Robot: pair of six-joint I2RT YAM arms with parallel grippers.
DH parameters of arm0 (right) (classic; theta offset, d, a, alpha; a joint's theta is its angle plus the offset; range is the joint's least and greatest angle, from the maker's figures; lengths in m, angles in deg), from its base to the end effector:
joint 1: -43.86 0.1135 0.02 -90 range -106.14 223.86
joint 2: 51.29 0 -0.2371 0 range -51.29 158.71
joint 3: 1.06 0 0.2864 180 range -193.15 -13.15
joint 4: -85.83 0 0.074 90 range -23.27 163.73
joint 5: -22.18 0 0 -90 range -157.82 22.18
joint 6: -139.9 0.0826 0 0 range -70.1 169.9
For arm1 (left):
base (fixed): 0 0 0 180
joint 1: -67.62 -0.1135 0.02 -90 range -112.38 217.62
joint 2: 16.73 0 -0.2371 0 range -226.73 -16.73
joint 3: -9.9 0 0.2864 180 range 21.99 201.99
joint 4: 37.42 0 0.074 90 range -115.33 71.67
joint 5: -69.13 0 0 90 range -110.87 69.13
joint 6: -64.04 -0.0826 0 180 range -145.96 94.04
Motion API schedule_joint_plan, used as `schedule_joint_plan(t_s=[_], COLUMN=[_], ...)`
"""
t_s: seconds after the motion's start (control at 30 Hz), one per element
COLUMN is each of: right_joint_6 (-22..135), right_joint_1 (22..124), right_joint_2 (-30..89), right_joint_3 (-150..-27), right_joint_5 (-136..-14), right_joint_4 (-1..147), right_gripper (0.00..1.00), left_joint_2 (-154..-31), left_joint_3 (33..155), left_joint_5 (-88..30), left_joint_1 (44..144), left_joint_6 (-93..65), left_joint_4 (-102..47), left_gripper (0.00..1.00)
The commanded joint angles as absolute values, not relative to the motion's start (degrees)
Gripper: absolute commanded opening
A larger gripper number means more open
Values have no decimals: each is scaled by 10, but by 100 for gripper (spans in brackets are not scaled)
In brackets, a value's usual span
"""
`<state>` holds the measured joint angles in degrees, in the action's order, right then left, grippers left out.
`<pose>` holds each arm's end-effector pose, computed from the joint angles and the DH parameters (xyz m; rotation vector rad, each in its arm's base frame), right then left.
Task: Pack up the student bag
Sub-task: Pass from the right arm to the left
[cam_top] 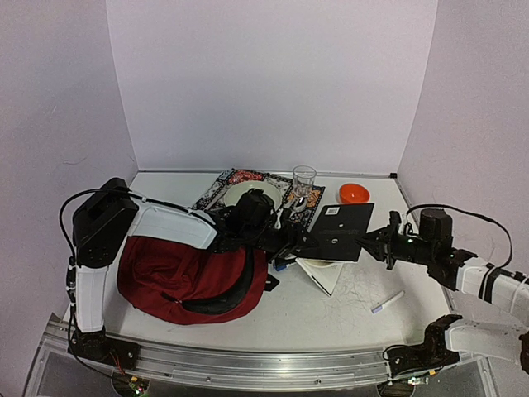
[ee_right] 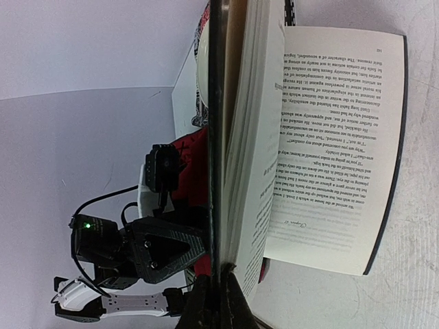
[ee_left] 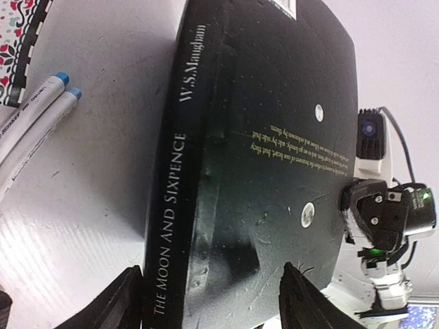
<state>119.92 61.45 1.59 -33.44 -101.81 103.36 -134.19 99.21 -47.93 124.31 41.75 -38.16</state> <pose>0.2601 0.1309 0.1949 0.3293 1.8612 1.5934 0.2502 -0.4492 0.1208 0.1248 2.5405 -1.6358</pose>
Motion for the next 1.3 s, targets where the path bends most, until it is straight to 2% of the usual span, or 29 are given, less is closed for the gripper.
schedule_joint_plan(t_s=[0.0,0.1,0.3,0.63,0.7,0.83,0.97,1.13,1.2,1.27], right_joint_6=[1212,1216,1221,1216,1213,1210,1193,1168,1157,1146], right_joint_1=[614,614,614,614,614,614,614,614,614,614], right_joint_2=[-10,-13,-18,-5,3,0,-7,-26,-45,-67], right_joint_3=[-331,-323,-303,-289,-290,-290,-296,-312,-327,-344], right_joint_5=[-1033,-1034,-1032,-1045,-1050,-1041,-1025,-1002,-978,-950], right_joint_4=[1126,1132,1135,1144,1144,1141,1103,1041,995,954], right_gripper=[0,0,0,2,2,6,13,31,49,61], left_joint_2=[-1347,-1344,-1336,-1341,-1345,-1346,-1344,-1334,-1328,-1325], left_joint_3=[992,979,955,973,977,971,965,948,942,935], left_joint_5=[-531,-540,-549,-575,-578,-574,-570,-550,-536,-519], left_joint_1=[1242,1242,1242,1246,1247,1247,1247,1246,1245,1245], left_joint_6=[486,522,577,615,626,649,657,659,659,660], left_joint_4=[-513,-576,-689,-768,-788,-825,-846,-859,-863,-867], left_gripper=[65,59,40,41,36,17,0,0,0,0])
